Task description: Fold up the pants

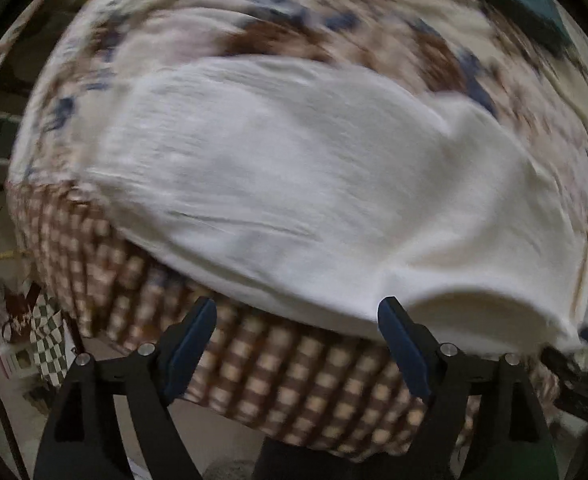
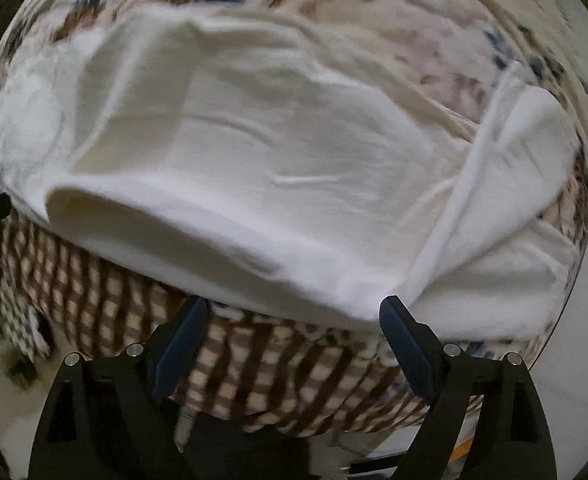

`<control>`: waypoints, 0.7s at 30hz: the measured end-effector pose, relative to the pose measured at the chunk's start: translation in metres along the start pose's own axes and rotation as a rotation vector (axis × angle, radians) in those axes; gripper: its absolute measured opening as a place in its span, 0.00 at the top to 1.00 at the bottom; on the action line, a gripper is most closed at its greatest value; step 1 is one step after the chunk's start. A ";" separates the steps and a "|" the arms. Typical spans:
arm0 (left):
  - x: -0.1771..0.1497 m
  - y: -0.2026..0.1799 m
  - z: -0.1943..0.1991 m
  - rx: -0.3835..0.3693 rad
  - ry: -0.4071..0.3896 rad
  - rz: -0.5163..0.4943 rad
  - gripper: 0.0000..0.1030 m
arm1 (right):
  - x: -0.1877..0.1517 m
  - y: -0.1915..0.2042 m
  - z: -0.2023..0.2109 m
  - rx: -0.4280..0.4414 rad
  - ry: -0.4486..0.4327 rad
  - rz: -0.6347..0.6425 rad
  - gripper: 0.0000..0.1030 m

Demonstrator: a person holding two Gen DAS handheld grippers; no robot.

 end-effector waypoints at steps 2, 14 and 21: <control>0.012 0.023 0.000 0.053 -0.043 0.041 0.20 | 0.002 -0.003 0.015 -0.014 -0.030 -0.076 0.12; 0.061 0.082 -0.056 0.152 -0.045 0.098 0.20 | 0.068 -0.125 0.034 -0.230 -0.170 -0.419 0.12; 0.059 0.067 -0.068 0.195 -0.057 0.085 0.20 | 0.117 -0.200 -0.005 -0.272 -0.174 -0.529 0.12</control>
Point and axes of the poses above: each gripper's, at about its wrist camera, not at the fingertips, and z roughly against the way its jaws point, y to its left, x to its top, the point moved 5 cm from there along -z, roughly the way its jaws point
